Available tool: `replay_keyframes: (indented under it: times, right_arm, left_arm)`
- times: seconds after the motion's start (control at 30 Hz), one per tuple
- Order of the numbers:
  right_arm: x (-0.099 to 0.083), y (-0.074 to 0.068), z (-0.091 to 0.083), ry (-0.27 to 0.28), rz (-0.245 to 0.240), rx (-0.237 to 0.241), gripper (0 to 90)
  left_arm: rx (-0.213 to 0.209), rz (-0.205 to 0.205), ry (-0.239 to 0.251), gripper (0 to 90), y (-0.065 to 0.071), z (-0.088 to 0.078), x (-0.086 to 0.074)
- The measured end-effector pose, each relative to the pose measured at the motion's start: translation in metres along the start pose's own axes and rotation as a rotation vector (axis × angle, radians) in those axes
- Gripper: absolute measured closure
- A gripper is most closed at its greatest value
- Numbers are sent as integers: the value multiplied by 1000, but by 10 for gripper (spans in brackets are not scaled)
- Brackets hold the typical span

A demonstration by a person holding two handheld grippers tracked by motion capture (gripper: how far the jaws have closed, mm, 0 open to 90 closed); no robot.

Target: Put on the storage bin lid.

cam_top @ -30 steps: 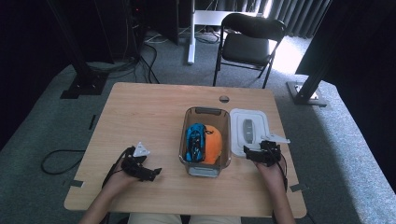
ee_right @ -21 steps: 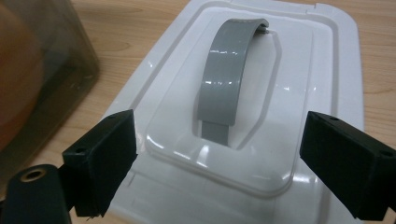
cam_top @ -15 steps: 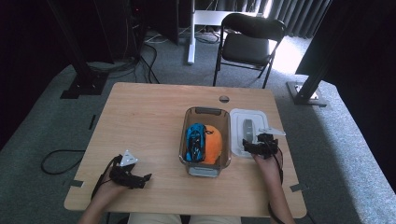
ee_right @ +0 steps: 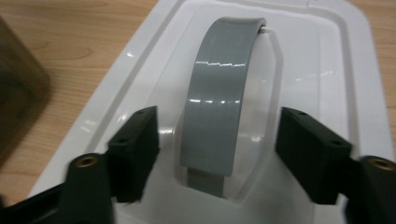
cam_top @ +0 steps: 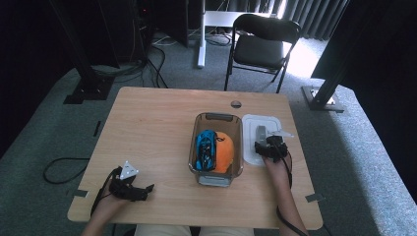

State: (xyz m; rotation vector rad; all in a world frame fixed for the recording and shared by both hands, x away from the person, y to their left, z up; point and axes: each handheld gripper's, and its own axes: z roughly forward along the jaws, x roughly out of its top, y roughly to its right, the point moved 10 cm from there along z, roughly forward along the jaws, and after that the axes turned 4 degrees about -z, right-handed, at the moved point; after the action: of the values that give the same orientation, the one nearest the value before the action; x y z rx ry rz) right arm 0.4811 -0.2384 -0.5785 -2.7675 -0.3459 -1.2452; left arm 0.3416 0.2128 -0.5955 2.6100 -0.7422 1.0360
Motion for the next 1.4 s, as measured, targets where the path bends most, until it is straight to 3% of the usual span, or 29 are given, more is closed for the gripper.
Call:
replay_keyframes:
  times: [0.17, 0.2, 0.3, 0.33, 0.4, 0.67, 0.83, 1.0, 1.4]
  right_arm:
    - [0, 0, 1, -3, 4, -12, 453]
    - [0, 0, 1, 1, 3, -20, 519]
    - [-1, -1, 1, 7, 20, -13, 591]
    - [0, -2, 1, 9, 14, -10, 662]
    - [0, -2, 0, 10, 8, -27, 668]
    - [-1, -1, -8, 20, 23, -23, 674]
    - [6, 3, -22, 55, 58, -34, 676]
    - [10, 3, -34, 68, 62, -49, 676]
    - [23, 1, -70, 94, 63, -85, 676]
  left_arm:
    - [11, -5, 4, 29, -3, -3, 1]
    - [11, -10, 3, 29, -4, -3, 1]
    - [10, -17, 5, 29, -5, -3, 1]
    - [12, -19, 1, 29, -5, -3, 1]
    - [13, -18, 1, 29, -5, -2, 0]
    - [9, -11, -4, 29, -2, 2, 2]
    - [1, -13, -9, 29, 1, 5, 5]
    - [3, 2, -16, 29, 3, 7, 6]
    - [3, -6, -11, 29, 1, 6, 4]
